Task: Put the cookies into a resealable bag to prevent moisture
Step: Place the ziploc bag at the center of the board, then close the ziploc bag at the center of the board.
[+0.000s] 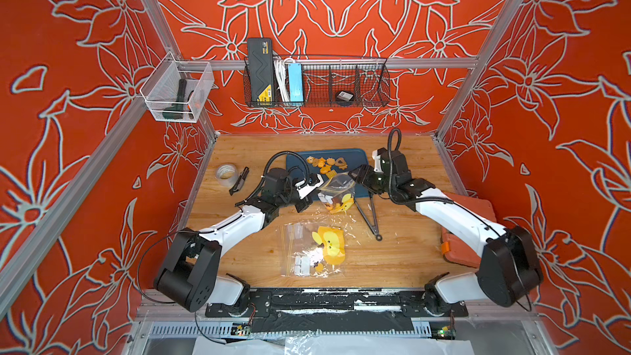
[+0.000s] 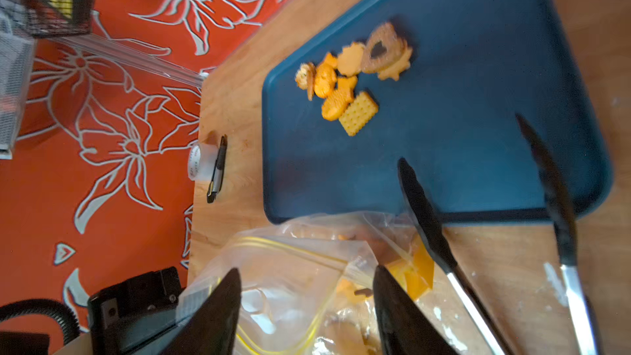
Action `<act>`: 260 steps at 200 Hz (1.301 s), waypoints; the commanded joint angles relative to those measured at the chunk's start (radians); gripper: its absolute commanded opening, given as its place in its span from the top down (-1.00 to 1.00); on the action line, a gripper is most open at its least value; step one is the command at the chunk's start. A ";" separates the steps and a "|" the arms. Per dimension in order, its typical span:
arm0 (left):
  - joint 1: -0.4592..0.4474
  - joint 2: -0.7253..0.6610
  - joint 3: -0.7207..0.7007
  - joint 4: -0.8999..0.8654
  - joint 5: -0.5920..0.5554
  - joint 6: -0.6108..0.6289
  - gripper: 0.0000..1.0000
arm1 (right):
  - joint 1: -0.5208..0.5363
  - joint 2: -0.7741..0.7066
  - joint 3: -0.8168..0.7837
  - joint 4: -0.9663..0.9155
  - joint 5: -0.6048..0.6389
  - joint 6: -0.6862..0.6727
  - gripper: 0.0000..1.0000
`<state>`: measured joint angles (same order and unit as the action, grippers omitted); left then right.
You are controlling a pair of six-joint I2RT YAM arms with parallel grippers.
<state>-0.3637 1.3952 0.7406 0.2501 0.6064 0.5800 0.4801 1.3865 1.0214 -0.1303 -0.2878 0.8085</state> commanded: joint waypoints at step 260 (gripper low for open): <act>0.193 0.253 0.261 -0.204 0.342 -0.126 1.00 | -0.172 0.448 0.433 -0.426 -0.667 -1.363 0.14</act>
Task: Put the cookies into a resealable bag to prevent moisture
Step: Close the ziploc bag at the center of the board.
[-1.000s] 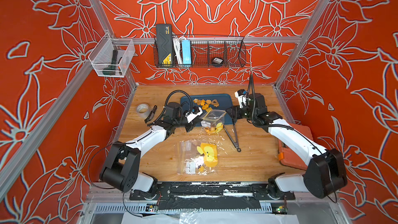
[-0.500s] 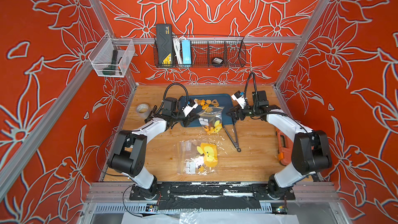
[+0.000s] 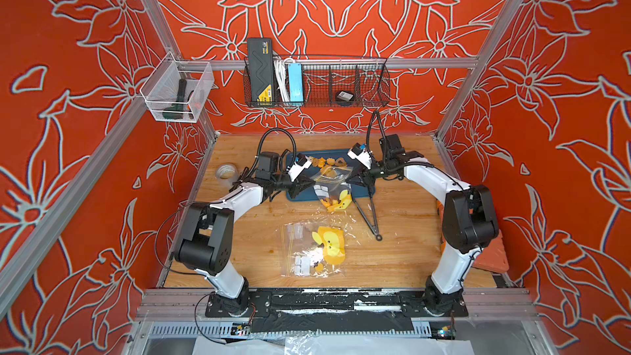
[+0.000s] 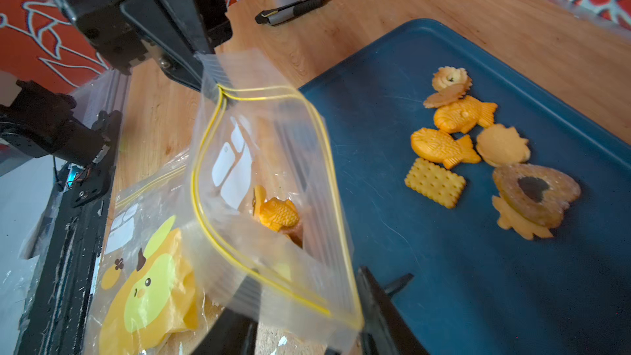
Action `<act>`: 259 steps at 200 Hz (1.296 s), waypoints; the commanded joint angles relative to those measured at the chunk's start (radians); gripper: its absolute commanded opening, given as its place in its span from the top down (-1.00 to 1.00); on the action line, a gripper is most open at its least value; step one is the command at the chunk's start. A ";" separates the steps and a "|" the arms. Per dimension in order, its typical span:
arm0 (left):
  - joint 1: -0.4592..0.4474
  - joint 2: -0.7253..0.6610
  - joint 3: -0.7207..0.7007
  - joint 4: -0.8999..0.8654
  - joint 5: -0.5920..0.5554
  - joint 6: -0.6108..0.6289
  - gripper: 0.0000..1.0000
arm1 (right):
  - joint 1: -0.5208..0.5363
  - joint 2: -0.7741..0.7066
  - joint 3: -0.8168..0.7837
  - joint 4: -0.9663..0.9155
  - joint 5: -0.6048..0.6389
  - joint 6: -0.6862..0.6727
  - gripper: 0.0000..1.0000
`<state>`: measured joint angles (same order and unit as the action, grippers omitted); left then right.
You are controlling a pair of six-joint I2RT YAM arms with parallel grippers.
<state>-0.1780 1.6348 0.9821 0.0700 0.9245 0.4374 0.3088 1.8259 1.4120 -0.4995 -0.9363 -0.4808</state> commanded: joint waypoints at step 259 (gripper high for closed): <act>-0.007 -0.075 -0.011 -0.045 0.090 0.085 1.00 | 0.150 -0.486 -0.399 0.104 0.403 0.262 0.92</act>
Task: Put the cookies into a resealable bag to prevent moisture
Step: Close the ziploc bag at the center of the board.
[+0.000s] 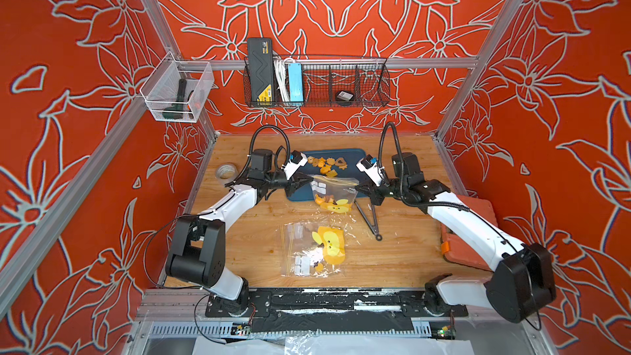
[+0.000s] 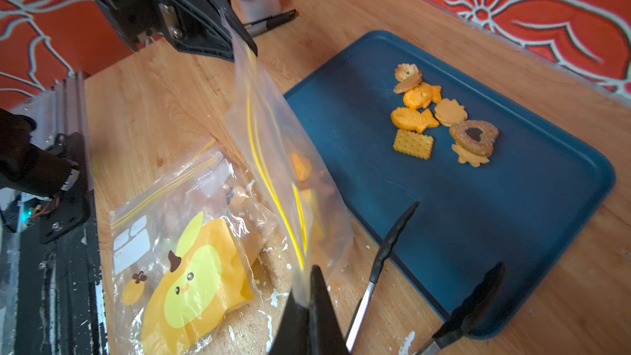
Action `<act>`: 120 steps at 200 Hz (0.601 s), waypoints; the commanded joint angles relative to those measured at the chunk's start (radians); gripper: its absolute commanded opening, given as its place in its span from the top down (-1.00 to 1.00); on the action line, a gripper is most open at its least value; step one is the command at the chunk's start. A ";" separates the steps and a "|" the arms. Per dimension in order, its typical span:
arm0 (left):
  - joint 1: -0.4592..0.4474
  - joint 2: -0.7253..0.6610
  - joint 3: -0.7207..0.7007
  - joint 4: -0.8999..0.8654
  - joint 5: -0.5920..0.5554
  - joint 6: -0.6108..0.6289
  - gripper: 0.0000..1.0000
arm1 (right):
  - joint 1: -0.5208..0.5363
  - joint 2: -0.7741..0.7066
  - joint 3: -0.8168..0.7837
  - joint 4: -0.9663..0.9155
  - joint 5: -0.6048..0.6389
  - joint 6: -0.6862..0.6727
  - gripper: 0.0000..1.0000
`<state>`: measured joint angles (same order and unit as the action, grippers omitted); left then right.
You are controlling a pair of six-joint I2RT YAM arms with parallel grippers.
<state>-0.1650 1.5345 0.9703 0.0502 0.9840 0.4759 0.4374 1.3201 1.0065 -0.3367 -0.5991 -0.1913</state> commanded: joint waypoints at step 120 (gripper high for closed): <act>-0.027 0.049 0.011 -0.032 0.013 0.050 1.00 | 0.048 0.095 0.164 -0.316 0.120 -0.173 0.51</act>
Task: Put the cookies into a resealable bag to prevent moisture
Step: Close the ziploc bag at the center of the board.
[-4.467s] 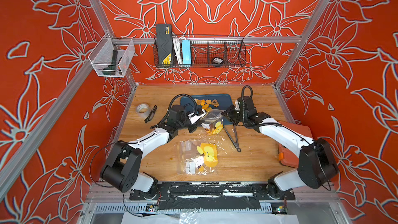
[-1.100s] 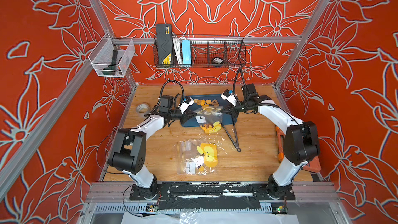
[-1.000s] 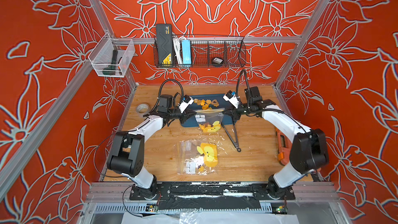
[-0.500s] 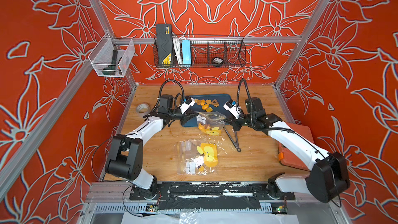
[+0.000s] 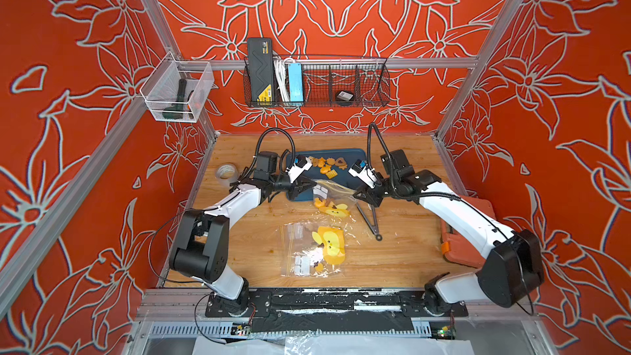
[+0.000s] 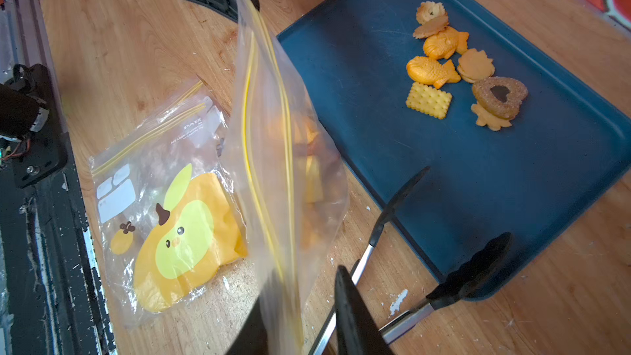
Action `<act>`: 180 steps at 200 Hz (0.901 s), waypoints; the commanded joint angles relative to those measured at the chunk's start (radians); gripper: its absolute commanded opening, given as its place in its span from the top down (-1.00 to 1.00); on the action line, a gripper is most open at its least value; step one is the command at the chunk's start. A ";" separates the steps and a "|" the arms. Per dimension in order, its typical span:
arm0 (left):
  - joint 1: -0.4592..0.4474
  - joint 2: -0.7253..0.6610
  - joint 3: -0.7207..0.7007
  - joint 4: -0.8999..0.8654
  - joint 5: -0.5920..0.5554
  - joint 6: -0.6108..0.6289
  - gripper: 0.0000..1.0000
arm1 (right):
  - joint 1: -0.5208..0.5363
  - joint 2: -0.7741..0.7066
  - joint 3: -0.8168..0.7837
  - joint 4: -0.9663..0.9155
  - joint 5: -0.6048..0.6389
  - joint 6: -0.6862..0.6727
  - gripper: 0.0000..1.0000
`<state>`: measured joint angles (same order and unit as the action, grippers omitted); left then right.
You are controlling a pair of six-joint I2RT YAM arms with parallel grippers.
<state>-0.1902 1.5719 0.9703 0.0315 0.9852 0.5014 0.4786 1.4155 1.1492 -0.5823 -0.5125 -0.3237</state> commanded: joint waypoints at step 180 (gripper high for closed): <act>-0.001 0.013 0.031 -0.059 0.062 0.069 1.00 | 0.020 -0.007 0.049 -0.067 0.042 -0.020 0.47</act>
<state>-0.1902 1.5757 0.9741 -0.0097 1.0092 0.5404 0.4896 1.4117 1.1687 -0.6518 -0.4549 -0.3305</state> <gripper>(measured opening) 0.047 0.105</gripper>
